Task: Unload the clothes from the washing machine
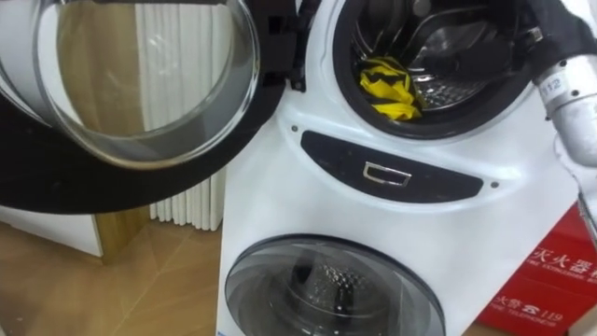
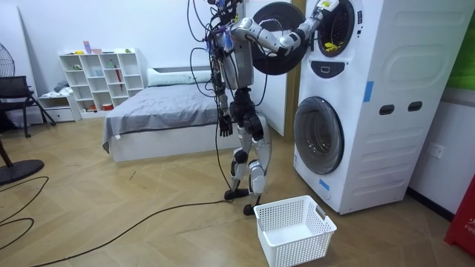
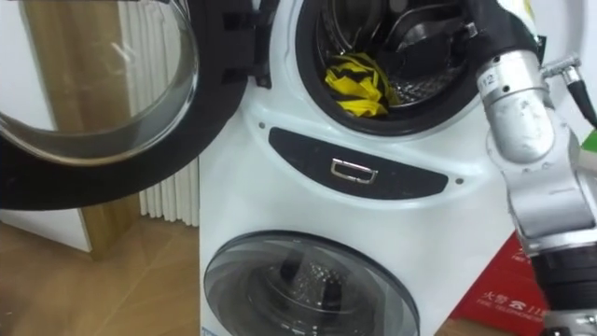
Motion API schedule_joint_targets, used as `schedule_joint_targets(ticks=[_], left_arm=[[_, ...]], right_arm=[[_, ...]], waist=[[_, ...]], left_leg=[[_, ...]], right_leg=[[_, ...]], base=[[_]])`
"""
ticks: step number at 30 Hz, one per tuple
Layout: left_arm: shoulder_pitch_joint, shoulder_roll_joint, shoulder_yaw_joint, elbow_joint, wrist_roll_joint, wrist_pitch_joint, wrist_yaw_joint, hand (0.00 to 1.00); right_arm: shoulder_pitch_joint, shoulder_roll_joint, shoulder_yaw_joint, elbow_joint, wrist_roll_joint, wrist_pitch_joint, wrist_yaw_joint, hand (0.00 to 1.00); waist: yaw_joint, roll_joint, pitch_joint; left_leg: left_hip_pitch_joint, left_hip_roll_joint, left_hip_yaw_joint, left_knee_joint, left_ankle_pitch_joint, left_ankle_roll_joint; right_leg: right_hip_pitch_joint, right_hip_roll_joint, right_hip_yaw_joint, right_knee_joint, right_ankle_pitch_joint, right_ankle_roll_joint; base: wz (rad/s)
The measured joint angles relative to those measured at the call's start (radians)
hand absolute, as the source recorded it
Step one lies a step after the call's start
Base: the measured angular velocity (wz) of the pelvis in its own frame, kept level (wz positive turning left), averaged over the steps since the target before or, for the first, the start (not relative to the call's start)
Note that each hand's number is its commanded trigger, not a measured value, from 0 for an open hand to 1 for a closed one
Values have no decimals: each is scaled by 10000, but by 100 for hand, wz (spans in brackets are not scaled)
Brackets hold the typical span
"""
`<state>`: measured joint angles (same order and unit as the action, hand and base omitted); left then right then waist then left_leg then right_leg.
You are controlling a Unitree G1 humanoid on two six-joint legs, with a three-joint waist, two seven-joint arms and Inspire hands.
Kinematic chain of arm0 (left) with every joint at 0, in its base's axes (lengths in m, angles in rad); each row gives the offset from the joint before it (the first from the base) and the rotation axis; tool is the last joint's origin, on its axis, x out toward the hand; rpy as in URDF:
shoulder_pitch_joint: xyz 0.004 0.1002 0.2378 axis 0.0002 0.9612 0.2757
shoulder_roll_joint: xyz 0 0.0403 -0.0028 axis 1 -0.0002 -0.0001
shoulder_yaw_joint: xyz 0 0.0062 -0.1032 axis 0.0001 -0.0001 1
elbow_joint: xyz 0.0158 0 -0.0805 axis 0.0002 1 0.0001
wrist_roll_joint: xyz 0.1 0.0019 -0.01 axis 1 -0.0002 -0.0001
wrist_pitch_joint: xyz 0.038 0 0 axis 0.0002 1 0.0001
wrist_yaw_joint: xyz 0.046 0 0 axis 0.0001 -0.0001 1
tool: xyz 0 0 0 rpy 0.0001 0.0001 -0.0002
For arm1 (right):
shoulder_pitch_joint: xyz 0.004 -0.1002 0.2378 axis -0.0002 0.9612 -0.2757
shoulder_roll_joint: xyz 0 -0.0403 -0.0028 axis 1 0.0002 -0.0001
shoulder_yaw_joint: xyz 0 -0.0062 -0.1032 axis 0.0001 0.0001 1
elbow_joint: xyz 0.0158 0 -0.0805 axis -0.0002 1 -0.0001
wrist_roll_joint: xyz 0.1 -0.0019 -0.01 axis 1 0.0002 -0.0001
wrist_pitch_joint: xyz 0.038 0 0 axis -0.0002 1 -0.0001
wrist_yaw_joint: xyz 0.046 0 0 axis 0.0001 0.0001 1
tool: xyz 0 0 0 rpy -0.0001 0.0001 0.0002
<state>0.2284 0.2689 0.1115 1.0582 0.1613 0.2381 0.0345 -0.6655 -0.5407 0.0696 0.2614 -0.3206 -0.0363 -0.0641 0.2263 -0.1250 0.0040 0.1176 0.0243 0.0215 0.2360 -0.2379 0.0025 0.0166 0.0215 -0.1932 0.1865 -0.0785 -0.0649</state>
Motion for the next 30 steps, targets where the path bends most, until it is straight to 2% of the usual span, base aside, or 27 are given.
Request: schedule_joint_targets(ticks=[2, 5, 8, 13, 15, 19, 20, 22, 23, 24, 25, 27, 30], left_arm=[[-59, 2, -148, 5, 2, 8, 22, 0], [-136, 16, -187, 14, 4, 10, 25, 0], [-221, 19, -198, 60, 4, 8, 61, 0], [-302, 45, -218, 49, 92, 8, 276, 0], [-382, 182, -439, 49, 77, 8, 258, 0], [-505, 326, -589, 61, 78, -54, 186, 0], [-552, 335, -589, 68, 81, -62, 159, 0], [-749, 335, -577, 146, 84, -131, 131, 0], [-806, 335, -575, 146, 91, -182, 121, 0], [-924, 328, -562, 143, 93, -281, 74, 0], [-824, 332, -560, 157, 84, -298, -2, 0], [-826, 422, -552, 152, 88, -287, -4, 0], [-844, 516, -547, 172, 88, -368, -3, 0]], right_arm=[[16, 0, 122, -58, -452, 88, -167, 0], [213, 11, 274, -399, -1155, 451, -289, 0], [262, 40, 287, -476, -1577, 538, -346, 0], [391, 29, 468, -757, -2664, 946, -485, 0], [454, -3, 746, -1054, -3234, 1388, -549, 0], [667, -17, 1147, -1629, -4011, 1919, -540, 0], [869, -8, 1451, -1754, -4278, 2106, -377, 0], [1531, 2, 2696, -1297, -4284, 2395, 1033, 0], [1725, 20, 3044, -1117, -4278, 2456, 1481, 0], [2211, 216, 3291, -1050, -4635, 2662, 1311, 0], [2030, 363, 3143, -1351, -4538, 2811, 1714, 0], [1935, 197, 3134, -1509, -4292, 2807, 2092, 0], [1966, 170, 3216, -1774, -4240, 2851, 2449, 0]], waist=[[17, 37, -12], [65, 66, -12], [71, 79, -10], [84, 93, -10], [41, 91, -8], [20, 74, -3], [13, 64, 2], [137, -20, 3], [216, -47, 1], [313, -119, -4], [315, -96, -38], [286, -137, -66], [246, -170, -78]], left_leg=[[21, 3, 6, -23, 2, -1], [121, 0, 29, -149, 20, -21], [123, 0, 47, -163, 18, -20], [134, -10, 39, -225, 57, 34], [135, -12, 42, -277, 60, 25], [137, -14, 71, -391, 126, 25], [131, -10, 74, -397, 126, 24], [79, -3, 79, -430, 142, 3], [28, -2, 82, -442, 152, -5], [-147, 0, 86, -451, 168, -11], [-258, 8, 82, -463, 179, -6], [-291, 40, 50, -500, 194, -24], [-50, 109, 62, -663, 187, -42]], right_leg=[[-6, 9, 0, -1, -3, -4], [10, 13, 31, -2, -11, -10], [18, 13, 28, -5, -19, -8], [28, 0, 8, -4, -18, -8], [19, -2, 2, 4, -26, -9], [-27, 4, 24, 6, -34, -19], [-35, 11, 26, 5, -39, -25], [-101, 17, 6, 11, -43, -40], [-162, 20, 4, 14, -35, -54], [-328, 20, -2, 18, 23, -150], [-425, 39, -12, 14, 62, -193], [-453, 69, -31, -12, 66, -212], [-260, 161, -12, -110, 31, -238]], base=[[0], [-3], [0], [0], [0], [-2], [0], [0], [0], [0], [0], [2], [-4]])
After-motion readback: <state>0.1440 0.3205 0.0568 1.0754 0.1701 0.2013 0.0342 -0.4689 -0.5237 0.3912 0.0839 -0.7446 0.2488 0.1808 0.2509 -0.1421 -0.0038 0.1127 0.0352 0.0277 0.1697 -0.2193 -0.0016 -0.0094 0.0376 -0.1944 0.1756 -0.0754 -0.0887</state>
